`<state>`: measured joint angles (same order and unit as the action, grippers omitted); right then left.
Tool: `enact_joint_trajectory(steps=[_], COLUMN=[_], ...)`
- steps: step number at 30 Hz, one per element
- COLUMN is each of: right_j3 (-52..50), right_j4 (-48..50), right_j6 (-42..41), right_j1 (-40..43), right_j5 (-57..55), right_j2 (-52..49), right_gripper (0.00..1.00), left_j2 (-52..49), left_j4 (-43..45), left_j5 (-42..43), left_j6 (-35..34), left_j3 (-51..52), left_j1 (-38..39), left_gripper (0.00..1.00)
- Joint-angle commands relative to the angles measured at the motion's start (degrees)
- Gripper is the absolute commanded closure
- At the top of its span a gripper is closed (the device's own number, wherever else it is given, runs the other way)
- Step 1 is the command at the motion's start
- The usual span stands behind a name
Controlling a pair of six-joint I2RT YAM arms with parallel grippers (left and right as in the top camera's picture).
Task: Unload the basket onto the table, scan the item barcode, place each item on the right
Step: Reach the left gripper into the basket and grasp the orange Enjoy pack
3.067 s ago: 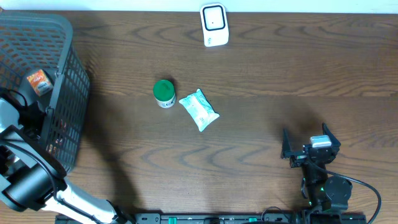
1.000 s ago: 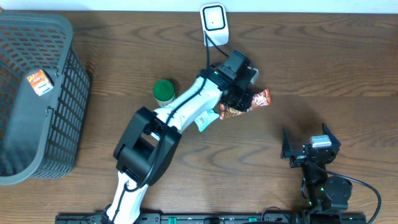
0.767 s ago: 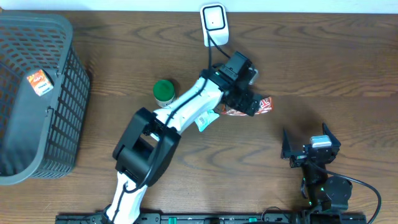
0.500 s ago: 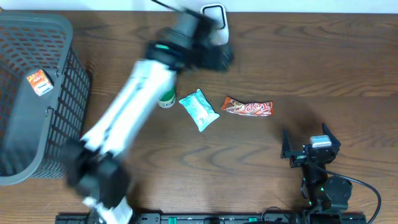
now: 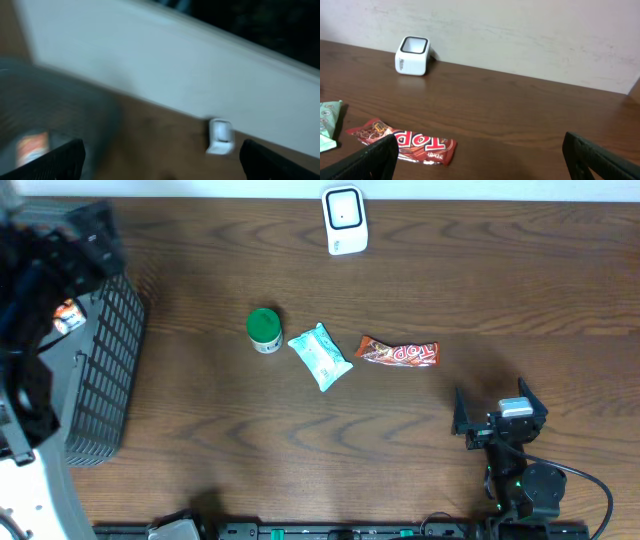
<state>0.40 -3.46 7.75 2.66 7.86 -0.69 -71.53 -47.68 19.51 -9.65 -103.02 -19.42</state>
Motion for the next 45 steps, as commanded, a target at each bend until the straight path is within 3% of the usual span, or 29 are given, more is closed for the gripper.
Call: enact_joint_trajectory(steps=[1,5,10,18,33,45], right_j3=[-0.09,-0.09,-0.09,-0.09,-0.09,-0.09], right_j4=[-0.2,-0.2,-0.2,-0.2,-0.2,-0.2], right_j6=[-0.85,-0.85,-0.85,-0.85,-0.85,-0.85], right_j1=[-0.5,-0.5,-0.5,-0.5,-0.5,-0.5], right_j5=[-0.07,-0.09,-0.09,-0.09,-0.09,-0.09], right_j2=[0.31,0.31,0.31,0.31,0.31,0.31], right_gripper=[0.01,0.01,0.01,0.01,0.01,0.01], left_j2=[-1.25,-3.85,-9.68,-23.15,-41.7,-44.35], left_j4=[-2.78,-5.57,-6.21,-3.87,10.75,29.18], left_j5=[-5.05,-14.47,-15.3,-23.34,-25.14,-27.91], left_j6=[2.89,-0.11,-1.66,-1.62,-1.62,-1.4], left_j3=[1.05,2.73,4.59,4.57,5.09,15.17], left_j1=[-5.33,-10.14,-13.05,-13.31,-13.25,-10.88], left_gripper=[0.01,0.02,0.01,0.01,0.01,0.01])
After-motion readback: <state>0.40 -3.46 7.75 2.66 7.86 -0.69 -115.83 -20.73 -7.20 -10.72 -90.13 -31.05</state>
